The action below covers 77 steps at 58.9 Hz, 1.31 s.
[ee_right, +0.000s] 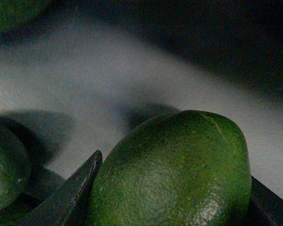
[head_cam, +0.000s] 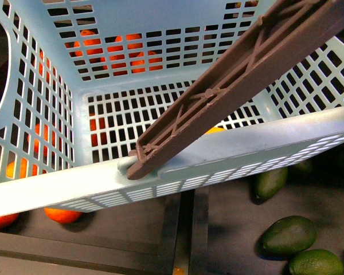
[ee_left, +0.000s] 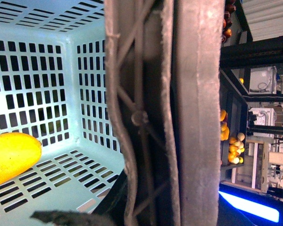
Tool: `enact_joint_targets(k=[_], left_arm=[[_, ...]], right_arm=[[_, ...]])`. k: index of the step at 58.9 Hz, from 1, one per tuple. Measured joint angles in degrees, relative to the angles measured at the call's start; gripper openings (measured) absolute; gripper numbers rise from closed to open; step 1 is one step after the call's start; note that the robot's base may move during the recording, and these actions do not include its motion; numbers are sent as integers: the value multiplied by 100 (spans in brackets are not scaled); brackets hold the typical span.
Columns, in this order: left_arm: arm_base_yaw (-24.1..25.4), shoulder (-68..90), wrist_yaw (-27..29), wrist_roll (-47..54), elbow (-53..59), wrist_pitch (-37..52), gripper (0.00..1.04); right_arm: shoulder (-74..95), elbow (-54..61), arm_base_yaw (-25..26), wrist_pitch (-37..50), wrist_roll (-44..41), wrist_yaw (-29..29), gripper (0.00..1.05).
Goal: Pick mango and avocado into basket
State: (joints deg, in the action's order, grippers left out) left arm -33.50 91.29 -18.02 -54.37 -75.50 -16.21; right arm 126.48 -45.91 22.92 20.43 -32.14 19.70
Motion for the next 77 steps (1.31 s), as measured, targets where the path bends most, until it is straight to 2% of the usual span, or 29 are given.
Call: enact_joint_targets(k=[12, 17, 23, 29, 40, 48, 69, 77], left_arm=[[0, 0, 0, 0, 0, 0, 16], [0, 0, 0, -2, 0, 0, 16], [0, 0, -4, -2, 0, 0, 16], [0, 0, -4, -2, 0, 0, 16], [0, 0, 2, 2, 0, 0, 16], [0, 0, 0, 0, 0, 0, 16], [0, 0, -4, -2, 0, 0, 16], [0, 0, 0, 0, 0, 0, 16]], right_arm=[[-1357, 632, 479, 232, 439, 623, 61], [-2378, 1043, 656, 382, 907, 968, 61], [-3860, 1458, 649, 411, 1582, 1285, 61], [-4951, 1565, 442, 275, 2166, 1224, 60], [-6046, 1519, -157, 142, 2830, 850, 60], [-6328, 1351, -861, 157, 3230, 391, 60], [-5803, 935, -2966, 579, 3589, -610, 60], [-5337, 743, -3353, 734, 3585, -833, 60]])
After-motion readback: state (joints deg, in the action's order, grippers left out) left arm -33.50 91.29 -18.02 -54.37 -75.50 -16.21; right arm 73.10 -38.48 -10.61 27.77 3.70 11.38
